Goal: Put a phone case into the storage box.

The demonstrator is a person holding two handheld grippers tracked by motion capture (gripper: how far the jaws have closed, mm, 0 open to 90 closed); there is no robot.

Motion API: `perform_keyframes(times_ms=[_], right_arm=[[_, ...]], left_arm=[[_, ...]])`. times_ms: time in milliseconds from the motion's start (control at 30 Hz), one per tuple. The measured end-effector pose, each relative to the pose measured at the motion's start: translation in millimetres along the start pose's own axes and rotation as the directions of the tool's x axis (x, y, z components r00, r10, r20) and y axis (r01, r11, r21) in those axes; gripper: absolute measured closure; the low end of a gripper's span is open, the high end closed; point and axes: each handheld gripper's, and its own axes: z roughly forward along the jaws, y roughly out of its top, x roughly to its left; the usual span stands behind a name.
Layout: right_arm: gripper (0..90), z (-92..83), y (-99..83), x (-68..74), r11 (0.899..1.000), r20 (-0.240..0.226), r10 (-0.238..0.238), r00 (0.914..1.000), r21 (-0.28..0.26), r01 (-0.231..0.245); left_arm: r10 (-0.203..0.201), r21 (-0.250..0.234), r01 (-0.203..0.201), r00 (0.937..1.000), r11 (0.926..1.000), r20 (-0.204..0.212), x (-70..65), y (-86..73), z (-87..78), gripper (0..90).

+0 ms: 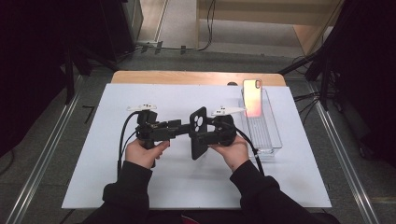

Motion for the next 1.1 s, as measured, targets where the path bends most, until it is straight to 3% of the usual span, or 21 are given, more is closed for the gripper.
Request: perform_keyframes(times_ms=[233, 467, 567, 667, 867, 1100], right_arm=[[11.6, -4.3, 2.2, -4.2, 1.000, 0.021, 0.006, 0.9998, 0.015, -0.007], [11.6, -9.1, 4.7, -7.8, 1.000, 0.022, 0.002, 0.9998, 0.026, -0.003], [11.6, -11.2, 6.5, -7.7, 1.000, 0.019, -0.004, 0.9998, 0.031, 0.003], [11.6, -14.8, 9.0, -7.3, 0.999, 0.021, -0.014, 0.9997, 0.033, 0.014], [11.6, -20.0, 13.8, -8.4, 0.998, 0.006, -0.039, 0.9992, 0.052, 0.039], [11.6, -24.7, 16.8, -11.0, 0.997, -0.009, -0.036, 0.9993, 0.074, 0.037]], left_arm=[[0.025, 0.059, -0.026, 0.9997, 0.9979, 0.006, 1.3, -3.5, -3.4, 31.8], [0.024, 0.108, -0.026, 0.9995, 0.9938, 0.018, 8.6, -11.6, -7.5, 29.2], [0.036, 0.145, -0.037, 0.9992, 0.9888, 0.016, 12.3, -16.0, -8.2, 29.2], [0.020, 0.193, -0.017, 0.9997, 0.9811, -0.014, 15.9, -20.4, -8.4, 29.2], [0.056, 0.247, -0.047, 0.9980, 0.9679, -0.028, 21.9, -29.9, -11.3, 29.2], [0.108, 0.292, -0.086, 0.9923, 0.9525, -0.060, 27.5, -41.7, -20.9, 29.3]])
